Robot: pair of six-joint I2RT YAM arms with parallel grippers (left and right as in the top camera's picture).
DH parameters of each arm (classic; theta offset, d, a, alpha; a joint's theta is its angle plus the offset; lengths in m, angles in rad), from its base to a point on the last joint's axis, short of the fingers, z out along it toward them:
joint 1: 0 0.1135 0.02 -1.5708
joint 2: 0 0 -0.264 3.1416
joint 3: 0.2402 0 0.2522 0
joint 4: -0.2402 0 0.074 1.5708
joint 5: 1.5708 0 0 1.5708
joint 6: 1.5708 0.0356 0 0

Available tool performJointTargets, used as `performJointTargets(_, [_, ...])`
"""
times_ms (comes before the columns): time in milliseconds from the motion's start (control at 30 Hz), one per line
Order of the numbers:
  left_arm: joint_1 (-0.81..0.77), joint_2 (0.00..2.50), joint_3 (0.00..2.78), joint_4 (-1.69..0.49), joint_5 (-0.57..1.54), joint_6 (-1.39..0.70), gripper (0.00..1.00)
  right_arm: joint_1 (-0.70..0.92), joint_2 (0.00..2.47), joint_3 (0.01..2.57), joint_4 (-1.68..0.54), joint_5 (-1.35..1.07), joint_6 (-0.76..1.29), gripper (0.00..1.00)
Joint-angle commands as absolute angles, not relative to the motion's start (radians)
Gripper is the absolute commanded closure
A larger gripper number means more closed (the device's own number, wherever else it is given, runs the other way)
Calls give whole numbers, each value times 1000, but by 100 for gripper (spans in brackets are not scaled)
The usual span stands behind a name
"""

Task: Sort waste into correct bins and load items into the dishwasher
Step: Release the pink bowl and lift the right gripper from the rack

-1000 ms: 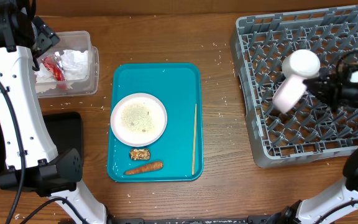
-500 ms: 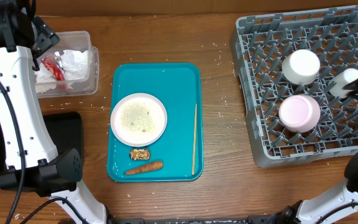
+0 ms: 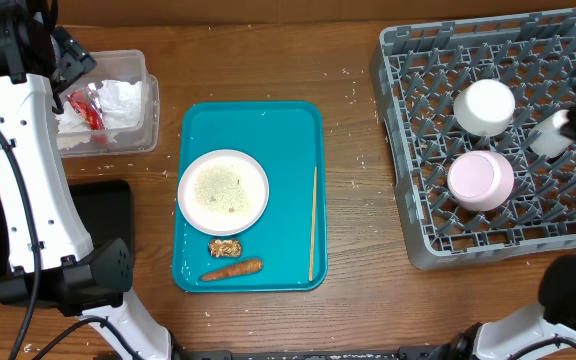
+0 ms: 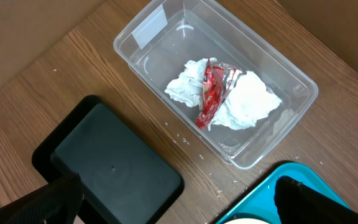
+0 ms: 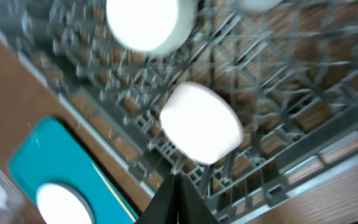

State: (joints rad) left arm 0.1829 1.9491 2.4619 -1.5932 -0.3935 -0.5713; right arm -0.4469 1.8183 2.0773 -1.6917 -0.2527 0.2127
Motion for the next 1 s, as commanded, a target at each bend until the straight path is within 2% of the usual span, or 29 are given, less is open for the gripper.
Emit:
performJointTargets(0, [176, 1959, 2463, -1593, -399, -583, 0, -368, 1802, 1978, -1681, -224, 191, 96])
performJointTargets(333, [176, 1959, 2463, -1593, -399, -583, 0, -288, 1803, 1679, -1542, -223, 210, 96])
performJointTargets(567, [176, 1959, 2463, -1593, -399, -583, 0, -292, 1803, 1644, -1472, -104, 240, 96])
performJointTargets(767, [176, 1959, 2463, -1593, -399, -583, 0, -295, 1808, 1644, -1436, -108, 249, 96])
performJointTargets(967, [176, 1959, 2463, -1593, -399, -583, 0, -291, 1809, 1643, -1461, -275, 189, 96])
